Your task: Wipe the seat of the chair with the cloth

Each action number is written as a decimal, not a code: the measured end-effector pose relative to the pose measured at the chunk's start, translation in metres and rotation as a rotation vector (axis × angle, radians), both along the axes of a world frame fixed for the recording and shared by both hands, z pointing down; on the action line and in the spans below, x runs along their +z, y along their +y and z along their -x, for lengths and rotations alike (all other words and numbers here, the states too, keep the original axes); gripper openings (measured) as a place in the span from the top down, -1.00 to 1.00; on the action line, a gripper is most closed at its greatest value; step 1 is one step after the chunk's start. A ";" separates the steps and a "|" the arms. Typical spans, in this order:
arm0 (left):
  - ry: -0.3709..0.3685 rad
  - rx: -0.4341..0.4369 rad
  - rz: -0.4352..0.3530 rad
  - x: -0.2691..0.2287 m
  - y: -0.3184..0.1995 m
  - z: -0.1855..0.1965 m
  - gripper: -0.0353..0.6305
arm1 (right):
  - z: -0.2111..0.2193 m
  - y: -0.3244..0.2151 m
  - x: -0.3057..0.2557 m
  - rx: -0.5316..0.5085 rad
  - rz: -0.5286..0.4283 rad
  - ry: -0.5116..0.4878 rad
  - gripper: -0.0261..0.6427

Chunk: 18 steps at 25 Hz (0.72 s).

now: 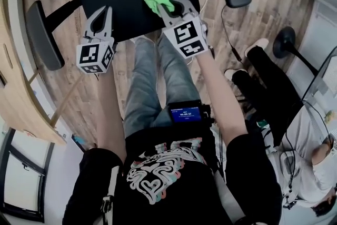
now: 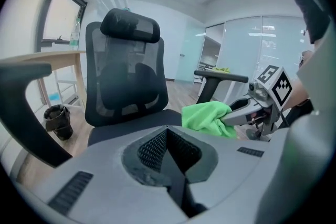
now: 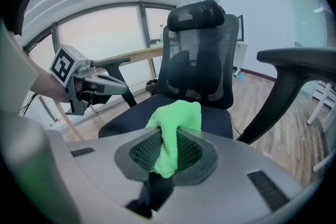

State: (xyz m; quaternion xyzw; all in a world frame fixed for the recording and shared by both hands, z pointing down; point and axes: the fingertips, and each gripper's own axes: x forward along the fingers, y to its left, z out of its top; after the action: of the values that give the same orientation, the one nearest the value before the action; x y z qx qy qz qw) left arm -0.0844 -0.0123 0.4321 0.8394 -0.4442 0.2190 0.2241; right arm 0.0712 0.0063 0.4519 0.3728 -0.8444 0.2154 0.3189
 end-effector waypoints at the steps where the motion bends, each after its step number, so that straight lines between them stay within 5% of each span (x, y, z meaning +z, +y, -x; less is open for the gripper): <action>1: 0.006 -0.002 -0.014 -0.008 -0.001 -0.001 0.89 | 0.001 -0.002 -0.007 -0.002 -0.011 -0.006 0.77; 8: 0.027 -0.020 -0.081 -0.070 0.001 -0.014 0.89 | -0.009 -0.011 -0.066 -0.015 -0.088 -0.024 0.77; 18: 0.034 -0.068 -0.163 -0.146 0.001 0.026 0.89 | 0.010 -0.012 -0.160 -0.029 -0.194 -0.048 0.76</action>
State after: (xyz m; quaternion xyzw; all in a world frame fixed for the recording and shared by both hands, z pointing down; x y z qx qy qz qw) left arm -0.1099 -0.0114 0.2860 0.8428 -0.4850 0.1600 0.1700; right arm 0.0609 -0.0060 0.2923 0.3845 -0.8739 0.1369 0.2640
